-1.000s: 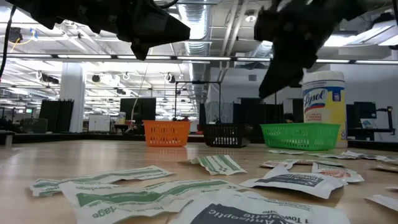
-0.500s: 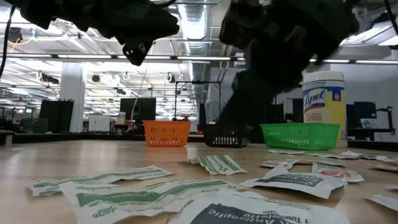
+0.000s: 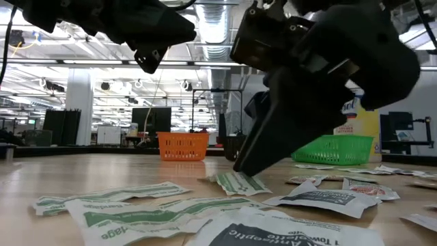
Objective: Pick & Place First Aid Supplies
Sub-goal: Put the green bandage pack into the green basket
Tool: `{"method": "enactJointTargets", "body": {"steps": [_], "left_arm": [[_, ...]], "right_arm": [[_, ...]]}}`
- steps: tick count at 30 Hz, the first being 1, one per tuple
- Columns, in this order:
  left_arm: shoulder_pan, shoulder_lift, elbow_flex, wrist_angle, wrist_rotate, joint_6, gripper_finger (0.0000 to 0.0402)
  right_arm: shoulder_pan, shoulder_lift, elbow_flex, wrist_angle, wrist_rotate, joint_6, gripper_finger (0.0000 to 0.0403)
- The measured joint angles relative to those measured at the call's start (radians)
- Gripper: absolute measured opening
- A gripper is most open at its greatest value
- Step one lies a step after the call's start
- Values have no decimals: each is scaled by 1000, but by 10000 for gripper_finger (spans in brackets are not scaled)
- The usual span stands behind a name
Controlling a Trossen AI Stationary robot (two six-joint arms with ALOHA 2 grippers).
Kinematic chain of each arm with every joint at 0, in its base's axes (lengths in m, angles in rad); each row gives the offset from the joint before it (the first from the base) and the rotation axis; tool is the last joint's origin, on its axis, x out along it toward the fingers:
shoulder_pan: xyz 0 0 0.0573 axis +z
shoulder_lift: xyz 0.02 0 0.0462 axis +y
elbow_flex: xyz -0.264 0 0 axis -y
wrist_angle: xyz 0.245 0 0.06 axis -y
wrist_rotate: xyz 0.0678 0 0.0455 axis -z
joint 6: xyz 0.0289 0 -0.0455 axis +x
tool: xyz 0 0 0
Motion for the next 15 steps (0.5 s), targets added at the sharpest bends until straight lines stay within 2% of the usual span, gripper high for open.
{"method": "enactJointTargets", "body": {"steps": [12, 15], "left_arm": [[0, 0, 0, -5, 0, 0, 44], [0, 0, 0, -5, 0, 0, 44]], "right_arm": [[9, 0, -1, -2, 24, -62, 81], [5, 0, -1, -2, 19, -61, 52]]}}
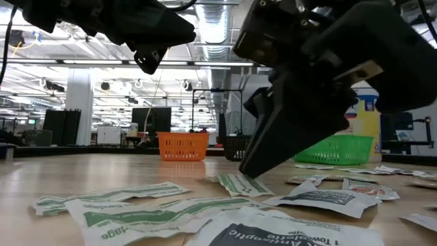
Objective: Pick & Place First Aid Supplies
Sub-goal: Put the green bandage pack into the green basket
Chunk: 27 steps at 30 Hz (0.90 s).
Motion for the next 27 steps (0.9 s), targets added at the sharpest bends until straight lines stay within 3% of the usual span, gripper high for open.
{"method": "enactJointTargets", "body": {"steps": [4, 17, 21, 27], "left_arm": [[0, 0, 0, 0, 0, 0, 44], [0, 0, 0, 0, 0, 0, 44], [0, 0, 0, 0, 0, 0, 44], [0, 0, 0, 0, 0, 0, 44]], "right_arm": [[-3, 0, 0, 0, -26, 0, 6], [-2, -15, 3, 5, -27, 1, 8], [-2, -16, 14, 9, -32, -6, 27], [-4, 22, 16, 21, -29, -8, 95]]}}
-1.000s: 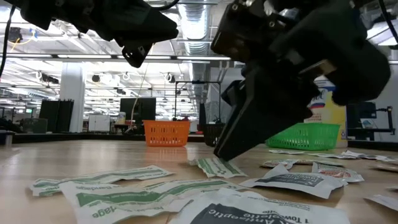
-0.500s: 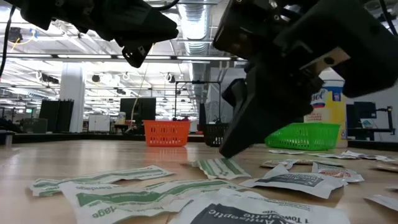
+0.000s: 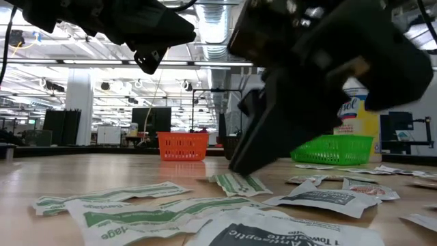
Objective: Pick & Place First Aid Supplies
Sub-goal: Put the green bandage pack into the green basket
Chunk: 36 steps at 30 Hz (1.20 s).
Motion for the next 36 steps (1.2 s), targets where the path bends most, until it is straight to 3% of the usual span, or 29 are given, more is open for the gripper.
{"method": "enactJointTargets", "body": {"steps": [4, 7, 10, 15, 23, 28, 31, 36], "left_arm": [[0, 0, 0, 0, 0, 0, 44], [0, 0, 0, 0, 0, 0, 44], [0, 0, 0, 0, 0, 0, 44], [0, 0, 0, 0, 0, 0, 44], [0, 0, 0, -2, 0, 0, 44], [0, 0, 1, -46, 0, -5, 47], [6, 10, 2, -47, 3, -20, 56], [34, 70, 1, -46, 2, -135, 85]], "right_arm": [[-2, 31, 2, 12, 11, -23, 131], [-5, 35, 4, 12, 10, -19, 132], [-13, 33, 4, 7, 9, -19, 101], [-36, 29, 2, -7, 1, -16, 14], [-61, 7, -1, -49, 0, -47, 3], [-76, -75, -7, -141, 8, -69, 3], [-77, -133, -3, -163, 82, -146, 3], [-72, -170, -3, -148, 350, -253, 1]]}}
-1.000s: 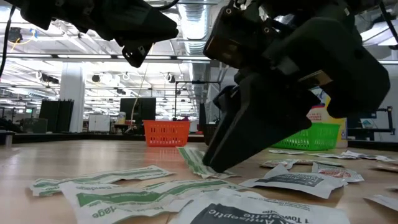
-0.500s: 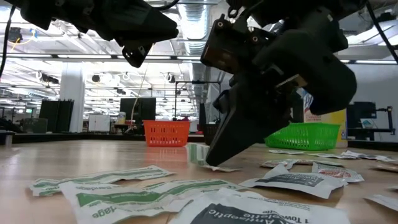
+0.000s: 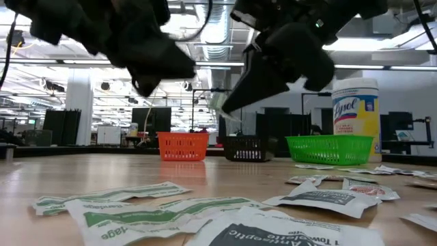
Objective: Pick & Place First Aid Supplies
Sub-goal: Put the green bandage pack into the green basket
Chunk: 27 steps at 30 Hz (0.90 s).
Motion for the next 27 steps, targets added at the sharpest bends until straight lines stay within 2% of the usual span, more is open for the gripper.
{"method": "enactJointTargets", "body": {"steps": [2, 9, 13, 27], "left_arm": [[14, 31, 0, 1, -3, -37, 97], [79, 117, 0, 52, -66, -79, 128], [105, 150, 0, 121, -52, -82, 131], [107, 149, 0, 132, -20, -82, 131]], "right_arm": [[0, -1, 0, 0, 67, -7, 2], [-6, -1, 0, 19, 104, 44, 1], [-13, -1, 0, 19, 128, 84, 1], [-28, -1, 1, 1, 129, 107, 1]]}}
